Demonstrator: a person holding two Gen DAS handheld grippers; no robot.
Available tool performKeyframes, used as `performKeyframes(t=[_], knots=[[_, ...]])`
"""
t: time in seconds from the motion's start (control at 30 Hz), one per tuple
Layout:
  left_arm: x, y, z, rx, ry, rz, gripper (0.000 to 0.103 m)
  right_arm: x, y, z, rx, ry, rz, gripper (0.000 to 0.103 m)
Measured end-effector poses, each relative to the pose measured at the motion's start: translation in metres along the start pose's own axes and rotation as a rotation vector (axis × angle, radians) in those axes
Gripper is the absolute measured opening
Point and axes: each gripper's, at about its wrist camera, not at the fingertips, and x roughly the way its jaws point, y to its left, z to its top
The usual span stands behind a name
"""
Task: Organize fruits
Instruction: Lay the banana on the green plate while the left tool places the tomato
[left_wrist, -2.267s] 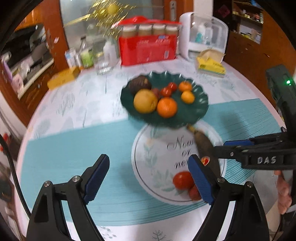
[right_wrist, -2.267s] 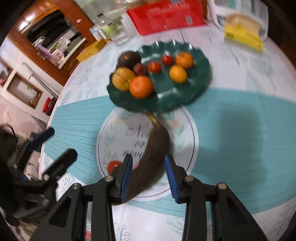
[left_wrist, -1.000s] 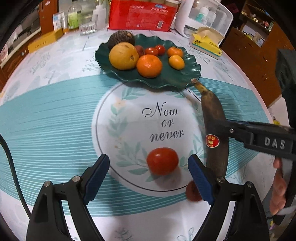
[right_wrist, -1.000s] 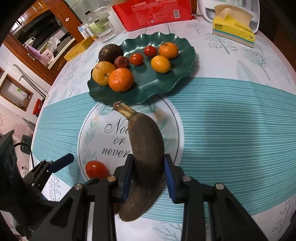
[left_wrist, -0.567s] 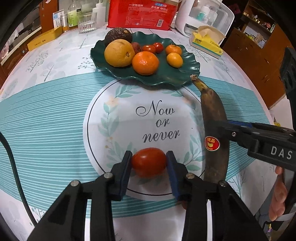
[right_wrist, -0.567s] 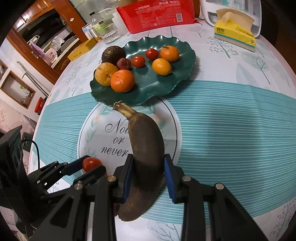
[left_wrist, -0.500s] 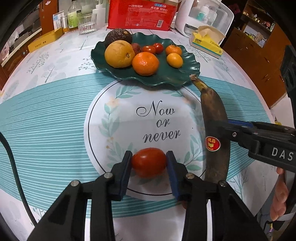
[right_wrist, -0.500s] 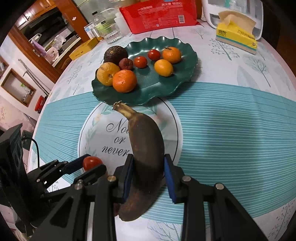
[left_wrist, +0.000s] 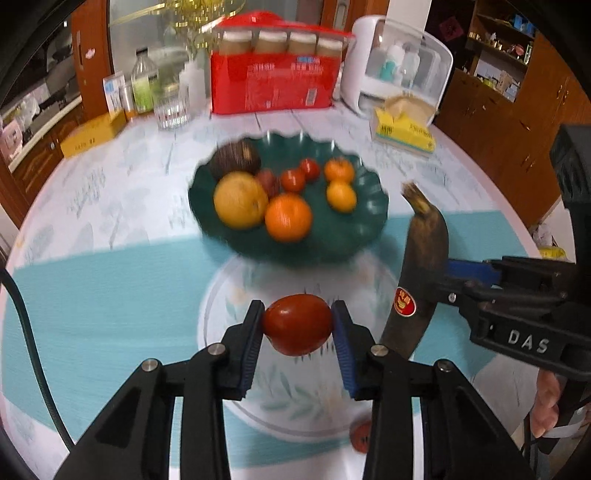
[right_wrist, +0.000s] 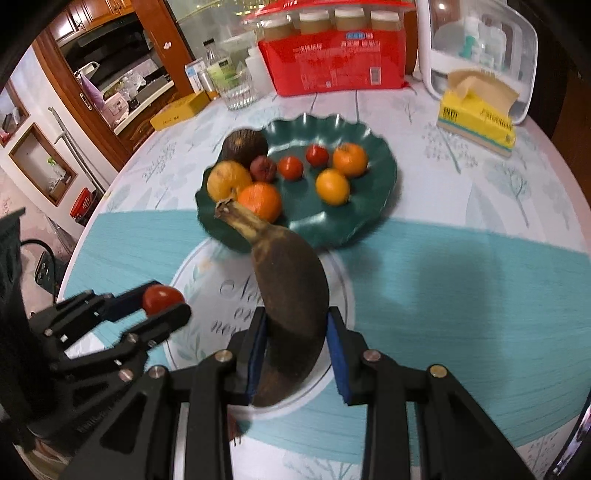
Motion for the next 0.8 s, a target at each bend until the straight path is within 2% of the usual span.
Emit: performKeyframes(t=[0.3, 0.53, 0.7, 0.8], knots=[[0.003, 0.004, 0.088, 0.051, -0.070, 0.068, 0.035, -0.003, -0.008, 0.065, -0.014, -0.072, -0.037, 0.032], [0.041, 0.019, 0.156, 0.004, -0.036, 0.076, 0.035, 0.027, -0.018, 0.111, 0.024, -0.058, -0.041, 0.032], [0.075, 0.024, 0.177, -0.014, -0.004, 0.085, 0.036, 0.060, -0.021, 0.127, 0.048, 0.002, -0.040, 0.032], [0.095, 0.025, 0.180, -0.016, 0.024, 0.087, 0.036, 0.070, -0.020, 0.131, 0.059, 0.027, 0.004, 0.032]])
